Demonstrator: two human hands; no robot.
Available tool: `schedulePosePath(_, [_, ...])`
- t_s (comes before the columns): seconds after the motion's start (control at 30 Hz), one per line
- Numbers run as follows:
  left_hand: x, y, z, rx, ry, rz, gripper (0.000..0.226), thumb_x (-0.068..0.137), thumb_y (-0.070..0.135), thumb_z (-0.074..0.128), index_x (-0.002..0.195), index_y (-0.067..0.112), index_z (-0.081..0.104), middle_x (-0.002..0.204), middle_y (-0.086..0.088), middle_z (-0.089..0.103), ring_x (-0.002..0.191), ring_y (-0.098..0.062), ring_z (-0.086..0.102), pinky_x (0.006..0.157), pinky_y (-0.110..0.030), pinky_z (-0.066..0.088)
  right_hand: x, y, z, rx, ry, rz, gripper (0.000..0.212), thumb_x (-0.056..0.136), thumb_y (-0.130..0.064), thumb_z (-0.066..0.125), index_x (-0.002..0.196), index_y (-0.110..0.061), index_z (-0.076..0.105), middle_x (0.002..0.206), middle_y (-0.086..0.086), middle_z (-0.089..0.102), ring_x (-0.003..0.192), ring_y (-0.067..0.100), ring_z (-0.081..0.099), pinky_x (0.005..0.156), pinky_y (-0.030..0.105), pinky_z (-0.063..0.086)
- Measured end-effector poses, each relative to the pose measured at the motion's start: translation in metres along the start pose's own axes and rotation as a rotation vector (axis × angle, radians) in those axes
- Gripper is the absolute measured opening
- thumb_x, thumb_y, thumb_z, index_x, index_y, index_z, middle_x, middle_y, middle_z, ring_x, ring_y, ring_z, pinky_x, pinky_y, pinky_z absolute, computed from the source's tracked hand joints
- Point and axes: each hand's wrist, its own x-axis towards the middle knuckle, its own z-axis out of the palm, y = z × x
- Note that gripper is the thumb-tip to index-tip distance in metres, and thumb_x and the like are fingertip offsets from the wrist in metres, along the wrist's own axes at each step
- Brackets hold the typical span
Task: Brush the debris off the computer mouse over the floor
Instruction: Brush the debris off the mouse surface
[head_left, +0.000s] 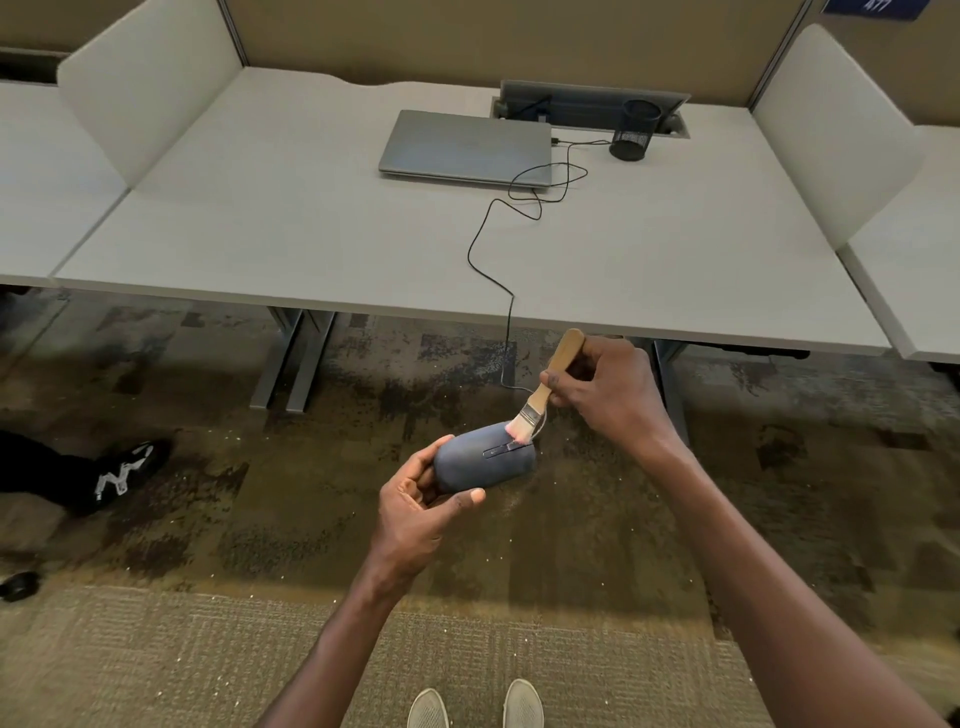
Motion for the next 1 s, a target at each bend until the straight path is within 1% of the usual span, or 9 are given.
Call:
schedulePosePath(0.17, [-0.005,0.0,-0.003,-0.028,0.004,-0.005,0.073,0.062,0.01,0.089,0.128,0.024,0.062,0.12,0.004,0.075,0.113,-0.014,0.071,0.086,-0.02,0.057,0.003,0.004,0.001,-0.117,0.061,0.009,0.011,0.09,-0.024,0.075,0.088,-0.014,0.075,0.075,-0.007,0.072,0.069,0.001,0.069,0.056,0.008,0.049])
schedulePosePath(0.3, [-0.005,0.001,-0.003,-0.033,0.012,-0.008,0.074,0.061,0.01,0.089,0.128,0.022,0.061,0.117,0.006,0.076,0.112,-0.012,0.071,0.086,-0.019,0.057,-0.002,-0.003,-0.002,-0.026,0.087,-0.03,0.009,0.09,-0.024,0.075,0.089,-0.015,0.075,0.075,-0.007,0.074,0.07,0.004,0.072,0.065,0.024,0.062])
schedulePosePath(0.43, [-0.005,0.002,-0.002,-0.038,0.012,-0.012,0.074,0.06,0.009,0.088,0.127,0.022,0.061,0.116,0.007,0.076,0.111,-0.011,0.071,0.085,-0.019,0.057,-0.005,-0.013,-0.003,0.089,-0.013,-0.08,0.007,0.09,-0.019,0.075,0.094,-0.013,0.075,0.083,-0.002,0.076,0.075,0.009,0.075,0.073,0.035,0.064])
schedulePosePath(0.5, [-0.005,0.003,-0.002,-0.036,0.008,-0.013,0.073,0.06,0.009,0.088,0.127,0.023,0.062,0.116,0.006,0.076,0.111,-0.012,0.071,0.085,-0.019,0.057,-0.005,-0.016,-0.002,0.12,-0.087,-0.112,0.005,0.089,-0.015,0.075,0.094,-0.014,0.075,0.085,-0.003,0.076,0.078,0.009,0.075,0.073,0.032,0.064])
schedulePosePath(0.57, [-0.005,0.003,-0.002,-0.035,0.009,-0.011,0.073,0.06,0.009,0.088,0.127,0.023,0.062,0.115,0.005,0.076,0.111,-0.012,0.071,0.085,-0.02,0.058,-0.007,-0.017,-0.002,0.143,-0.157,-0.145,0.009,0.089,-0.008,0.075,0.094,-0.016,0.074,0.087,-0.006,0.076,0.082,0.002,0.073,0.072,0.019,0.059])
schedulePosePath(0.63, [-0.006,0.004,-0.002,-0.038,0.007,-0.006,0.073,0.06,0.009,0.088,0.127,0.023,0.061,0.116,0.005,0.076,0.112,-0.012,0.071,0.086,-0.02,0.058,-0.008,-0.015,-0.004,0.111,-0.197,-0.163,0.014,0.089,-0.004,0.073,0.093,-0.018,0.073,0.09,-0.009,0.075,0.086,-0.002,0.072,0.074,0.013,0.055])
schedulePosePath(0.73, [-0.006,0.004,-0.003,-0.053,0.014,-0.009,0.075,0.06,0.009,0.088,0.13,0.02,0.061,0.118,0.0,0.075,0.113,-0.013,0.071,0.086,-0.02,0.058,-0.007,-0.011,-0.011,0.022,-0.205,-0.162,0.016,0.09,-0.004,0.07,0.09,-0.02,0.072,0.088,-0.01,0.075,0.086,0.0,0.071,0.08,0.02,0.058])
schedulePosePath(0.87, [-0.006,0.004,-0.003,-0.068,0.021,-0.012,0.077,0.059,0.008,0.087,0.131,0.018,0.061,0.122,-0.005,0.073,0.113,-0.013,0.071,0.086,-0.02,0.058,-0.009,-0.011,-0.015,-0.052,-0.163,-0.178,0.023,0.091,0.003,0.063,0.087,-0.017,0.071,0.084,-0.008,0.073,0.083,-0.001,0.069,0.078,0.024,0.06])
schedulePosePath(1.0, [-0.006,0.005,-0.002,-0.057,0.013,-0.026,0.073,0.059,0.009,0.088,0.126,0.024,0.062,0.116,0.004,0.076,0.111,-0.011,0.071,0.084,-0.019,0.058,-0.011,-0.017,-0.012,0.064,-0.11,-0.23,0.023,0.088,0.007,0.063,0.088,-0.014,0.071,0.084,-0.005,0.075,0.084,0.006,0.073,0.076,0.027,0.062])
